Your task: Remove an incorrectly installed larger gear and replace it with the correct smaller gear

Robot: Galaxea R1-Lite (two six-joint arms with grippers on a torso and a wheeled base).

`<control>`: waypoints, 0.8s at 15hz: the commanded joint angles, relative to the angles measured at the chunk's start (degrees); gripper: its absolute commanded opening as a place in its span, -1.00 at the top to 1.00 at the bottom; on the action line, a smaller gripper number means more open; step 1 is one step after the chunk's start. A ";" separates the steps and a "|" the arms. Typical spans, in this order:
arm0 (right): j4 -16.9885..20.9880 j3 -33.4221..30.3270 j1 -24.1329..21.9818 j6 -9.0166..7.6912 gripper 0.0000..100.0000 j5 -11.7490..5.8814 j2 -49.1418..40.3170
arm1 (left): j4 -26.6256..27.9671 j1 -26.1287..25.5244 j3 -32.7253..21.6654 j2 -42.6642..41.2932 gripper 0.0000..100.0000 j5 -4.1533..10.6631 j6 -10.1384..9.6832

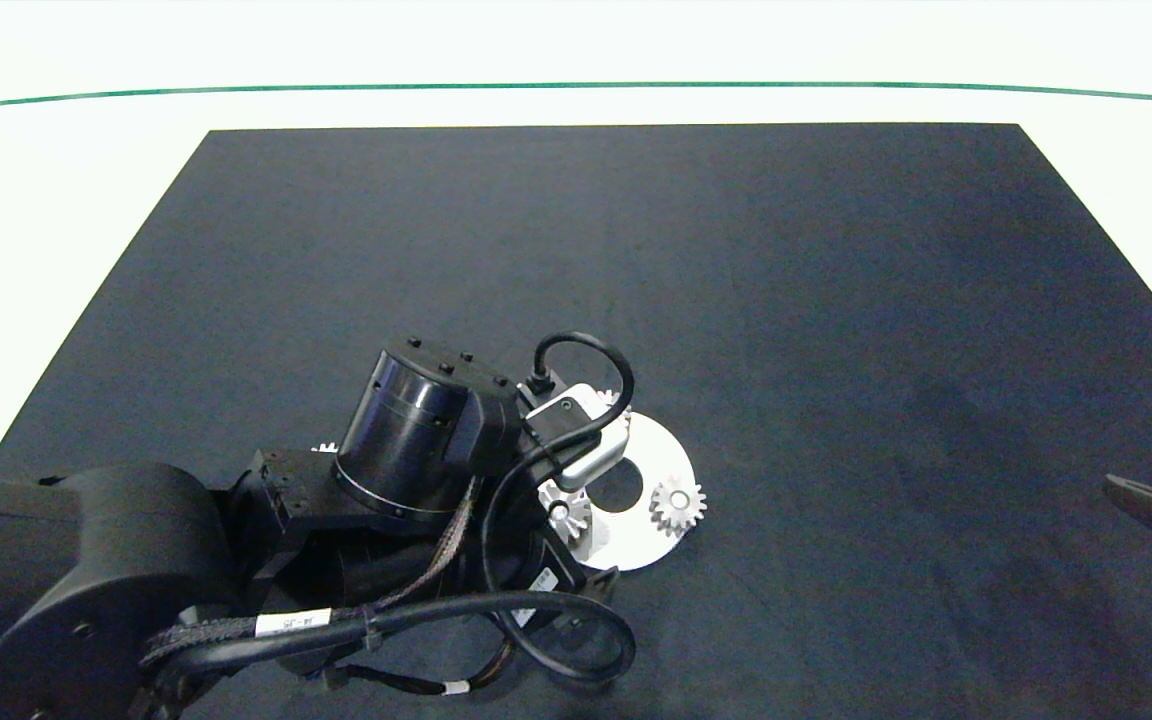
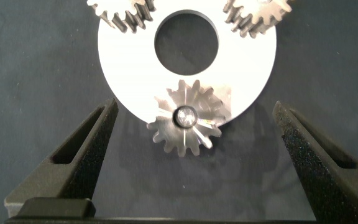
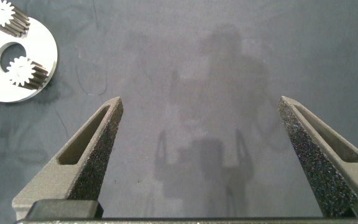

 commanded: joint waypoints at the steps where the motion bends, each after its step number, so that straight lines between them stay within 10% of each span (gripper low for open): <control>1: 0.00 -0.05 0.03 -0.06 -1.00 0.04 -0.08 | -0.14 0.25 -0.48 1.04 -1.00 0.07 0.19; 12: 0.00 -0.05 0.03 -0.06 -1.00 0.56 0.01 | -0.23 1.22 -0.83 3.07 -0.78 0.07 0.19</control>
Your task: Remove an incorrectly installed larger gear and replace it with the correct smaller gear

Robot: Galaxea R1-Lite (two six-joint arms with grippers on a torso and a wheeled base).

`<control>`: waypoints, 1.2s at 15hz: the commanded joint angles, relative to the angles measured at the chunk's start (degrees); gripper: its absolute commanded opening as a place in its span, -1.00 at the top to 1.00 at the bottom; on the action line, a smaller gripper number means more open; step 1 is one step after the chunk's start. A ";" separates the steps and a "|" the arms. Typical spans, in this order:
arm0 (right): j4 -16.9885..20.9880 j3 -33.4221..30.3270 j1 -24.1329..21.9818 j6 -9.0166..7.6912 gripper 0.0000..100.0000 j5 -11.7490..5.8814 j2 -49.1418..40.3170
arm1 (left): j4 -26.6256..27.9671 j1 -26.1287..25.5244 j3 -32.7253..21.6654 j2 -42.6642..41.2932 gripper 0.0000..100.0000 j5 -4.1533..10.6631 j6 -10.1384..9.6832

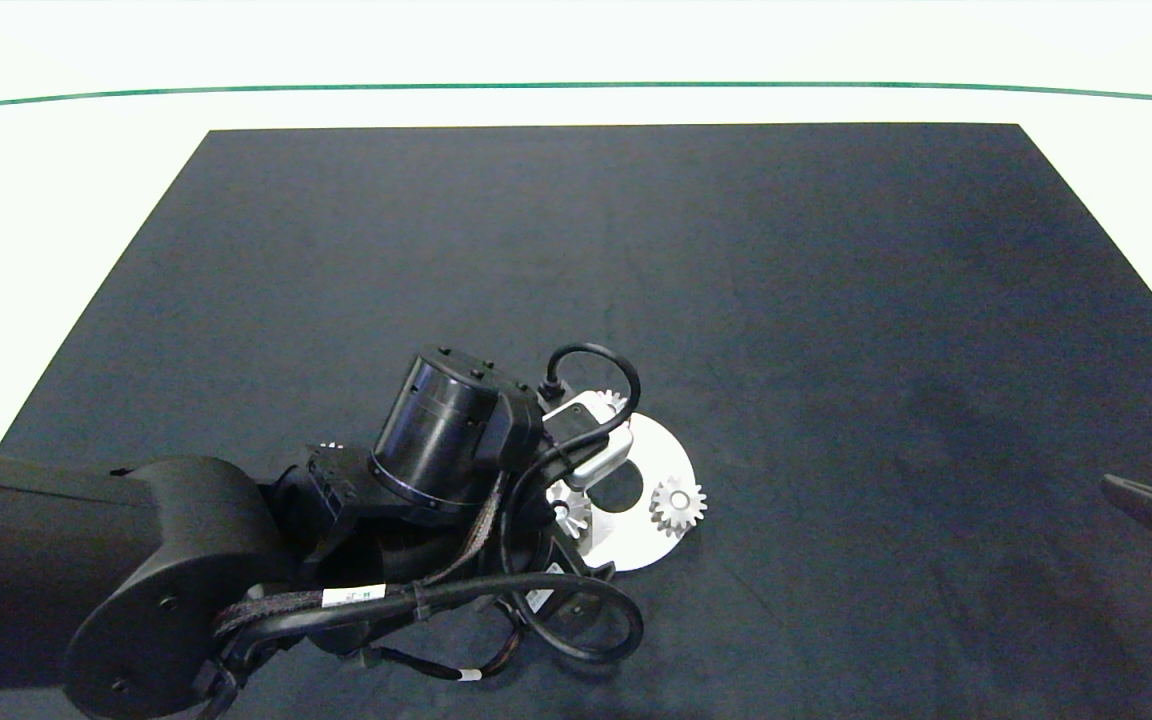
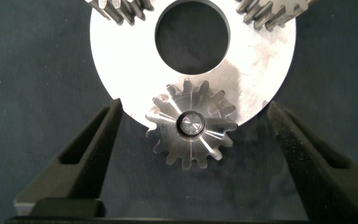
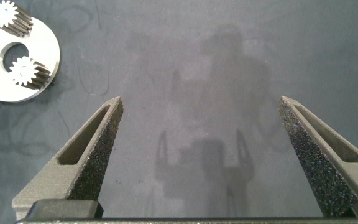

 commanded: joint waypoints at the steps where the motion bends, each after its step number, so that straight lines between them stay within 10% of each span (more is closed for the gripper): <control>1: -0.09 -0.01 0.03 -0.03 -1.00 0.06 -0.02 | 0.00 0.15 0.11 0.12 -0.75 0.07 0.10; 18: -0.18 -0.01 0.03 -0.21 -1.00 -0.02 -0.11 | -0.08 0.06 -0.51 1.79 -0.06 0.07 0.10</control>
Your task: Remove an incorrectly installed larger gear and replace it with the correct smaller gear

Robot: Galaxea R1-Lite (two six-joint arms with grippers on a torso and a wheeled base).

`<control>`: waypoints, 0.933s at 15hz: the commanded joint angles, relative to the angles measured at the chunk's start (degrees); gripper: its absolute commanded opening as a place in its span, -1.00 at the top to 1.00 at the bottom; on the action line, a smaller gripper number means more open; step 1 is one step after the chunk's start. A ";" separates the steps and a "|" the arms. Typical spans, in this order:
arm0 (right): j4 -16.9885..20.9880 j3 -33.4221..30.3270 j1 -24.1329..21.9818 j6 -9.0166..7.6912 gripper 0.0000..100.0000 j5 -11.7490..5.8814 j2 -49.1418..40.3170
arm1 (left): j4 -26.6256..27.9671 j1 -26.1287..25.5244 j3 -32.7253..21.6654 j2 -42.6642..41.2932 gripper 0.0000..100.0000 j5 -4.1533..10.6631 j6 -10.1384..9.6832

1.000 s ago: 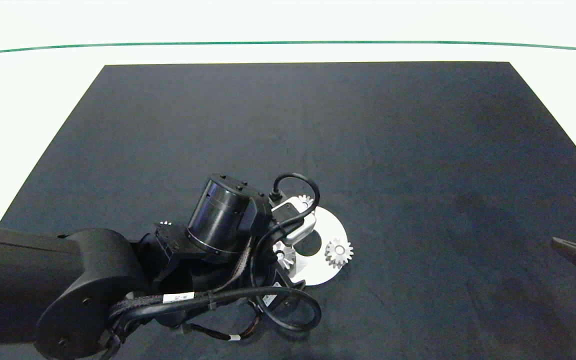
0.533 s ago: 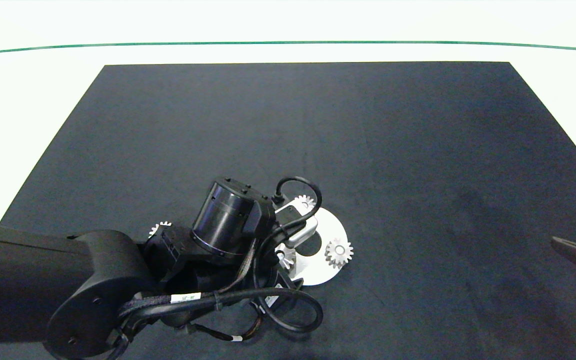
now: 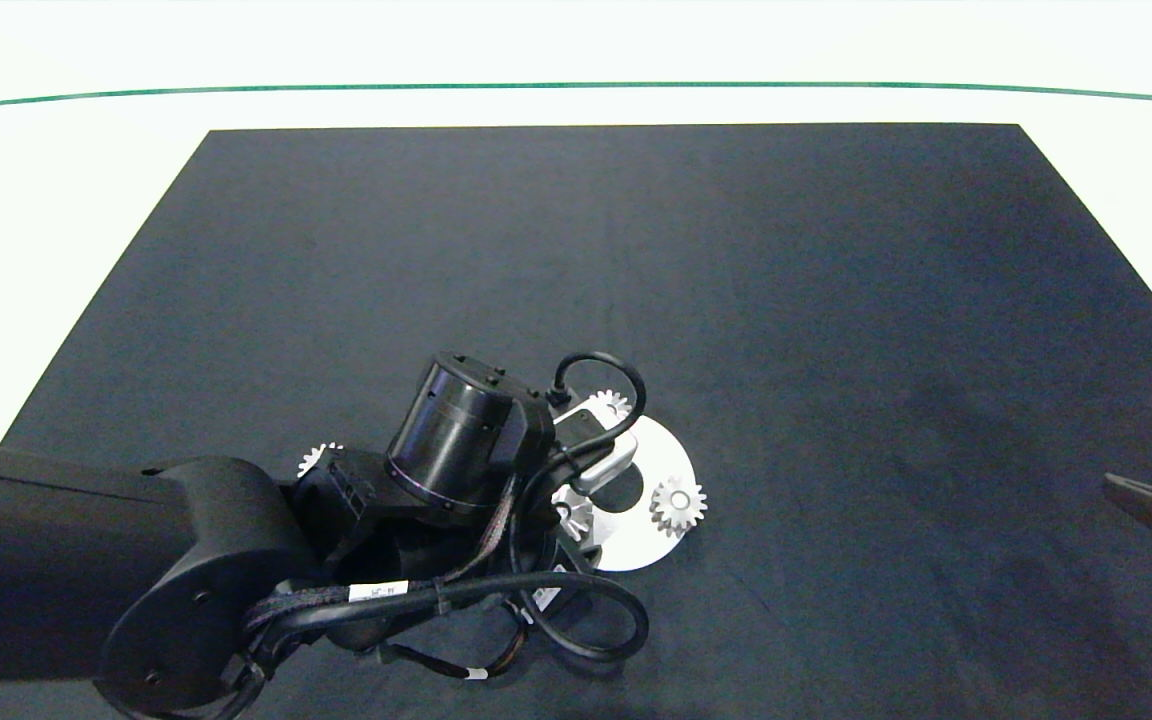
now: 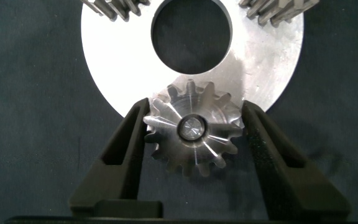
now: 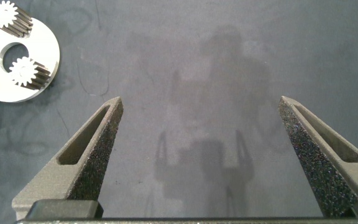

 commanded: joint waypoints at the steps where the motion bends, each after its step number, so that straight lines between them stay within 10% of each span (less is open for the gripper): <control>1: -0.02 -0.01 0.00 -0.04 -1.00 0.04 -0.11 | 0.03 -0.02 -0.04 0.26 -0.03 -0.01 0.10; 14: -0.11 -0.01 0.00 -0.04 -1.00 0.04 0.07 | 0.20 -0.02 -0.31 0.53 0.44 -0.01 0.10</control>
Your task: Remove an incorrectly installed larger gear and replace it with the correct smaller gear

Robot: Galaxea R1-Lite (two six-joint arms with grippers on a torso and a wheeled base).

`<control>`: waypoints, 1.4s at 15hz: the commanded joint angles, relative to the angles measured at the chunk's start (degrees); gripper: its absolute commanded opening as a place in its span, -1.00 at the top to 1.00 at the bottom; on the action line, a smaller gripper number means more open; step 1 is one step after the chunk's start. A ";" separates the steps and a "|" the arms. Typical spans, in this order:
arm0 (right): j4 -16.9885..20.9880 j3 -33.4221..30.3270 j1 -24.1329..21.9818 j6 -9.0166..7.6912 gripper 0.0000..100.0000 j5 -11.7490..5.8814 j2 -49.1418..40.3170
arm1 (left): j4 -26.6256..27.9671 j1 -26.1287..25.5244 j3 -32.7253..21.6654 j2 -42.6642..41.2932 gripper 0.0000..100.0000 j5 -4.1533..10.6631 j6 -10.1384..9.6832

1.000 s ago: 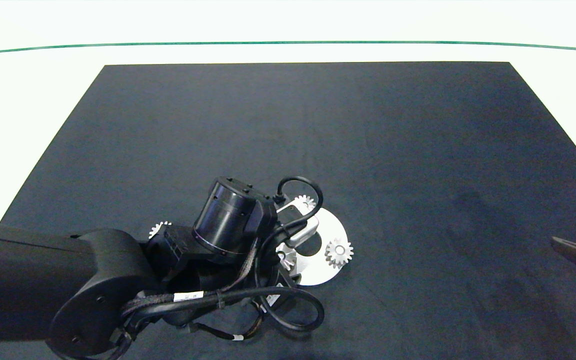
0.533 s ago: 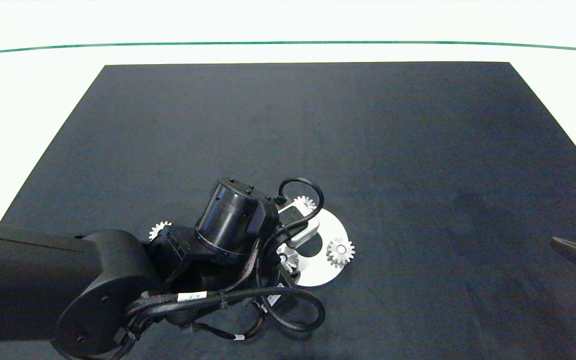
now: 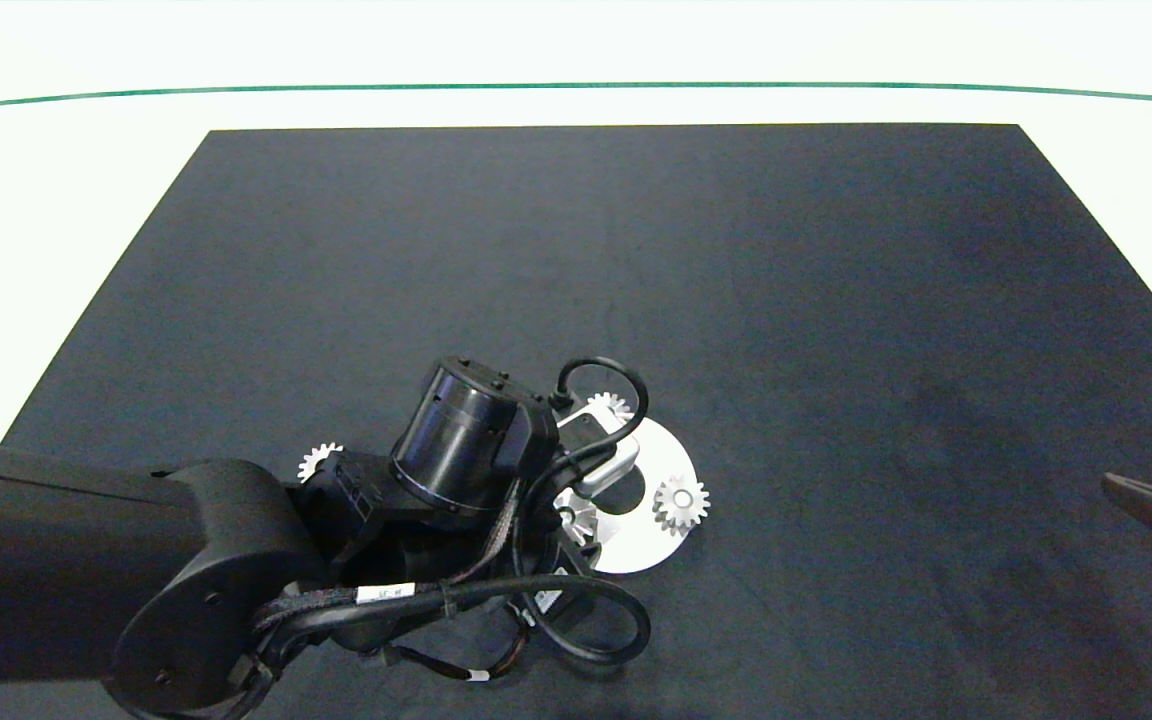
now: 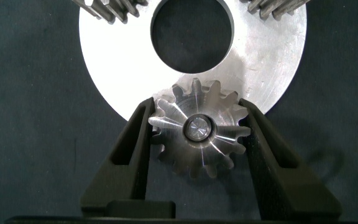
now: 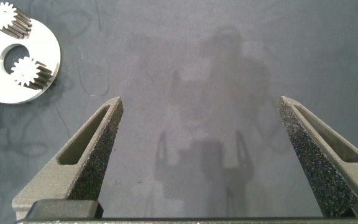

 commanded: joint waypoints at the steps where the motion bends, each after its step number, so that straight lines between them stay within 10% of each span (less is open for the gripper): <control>1: 0.04 -0.01 0.09 -0.04 -1.00 0.04 0.07 | -0.04 0.01 -0.48 -0.05 0.44 0.07 0.11; 21: 0.22 -0.01 0.18 -0.12 -1.00 -0.05 0.07 | 10.16 5.64 -7.95 -7.69 0.44 -0.01 -1.38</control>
